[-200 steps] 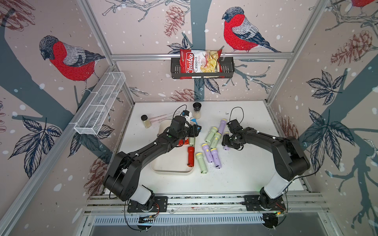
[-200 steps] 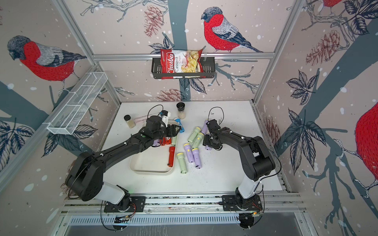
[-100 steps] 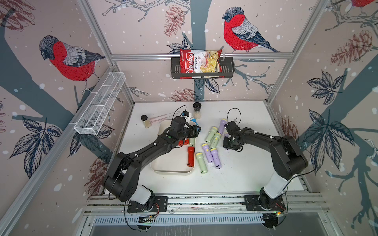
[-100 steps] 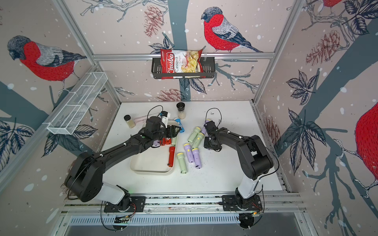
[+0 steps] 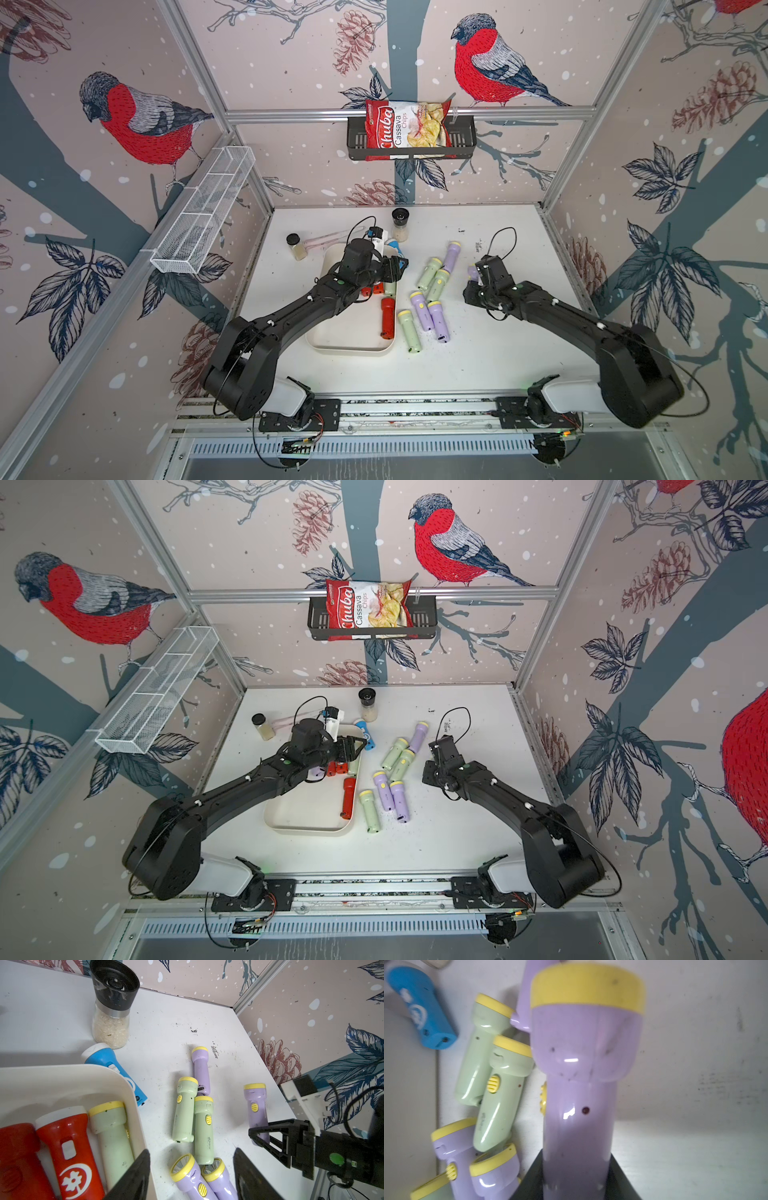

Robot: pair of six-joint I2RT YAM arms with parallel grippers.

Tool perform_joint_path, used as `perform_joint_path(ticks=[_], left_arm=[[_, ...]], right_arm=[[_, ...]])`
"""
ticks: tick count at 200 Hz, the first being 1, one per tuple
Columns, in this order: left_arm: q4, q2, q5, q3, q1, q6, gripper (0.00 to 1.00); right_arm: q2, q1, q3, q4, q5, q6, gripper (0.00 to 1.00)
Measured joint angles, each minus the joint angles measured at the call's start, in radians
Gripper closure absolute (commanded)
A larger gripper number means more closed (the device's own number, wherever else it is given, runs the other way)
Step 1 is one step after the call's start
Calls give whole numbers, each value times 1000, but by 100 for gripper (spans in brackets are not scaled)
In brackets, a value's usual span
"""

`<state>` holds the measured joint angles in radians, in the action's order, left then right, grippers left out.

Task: Put the flashlights into the storage boxes
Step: Pick up the flashlight from the center of the board.

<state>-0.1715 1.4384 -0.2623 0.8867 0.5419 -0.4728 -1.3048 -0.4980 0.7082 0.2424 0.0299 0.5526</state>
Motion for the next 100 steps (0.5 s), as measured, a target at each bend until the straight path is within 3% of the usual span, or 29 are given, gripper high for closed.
perform_joint_path(ticks=[45, 100], left_arm=[[-35, -6, -37, -3, 24, 0, 37], [-96, -3, -104, -4, 51, -26, 37]], right_arm=[[214, -11, -158, -216, -71, -29, 71], [298, -68, -214, -386, -130, -56, 72]])
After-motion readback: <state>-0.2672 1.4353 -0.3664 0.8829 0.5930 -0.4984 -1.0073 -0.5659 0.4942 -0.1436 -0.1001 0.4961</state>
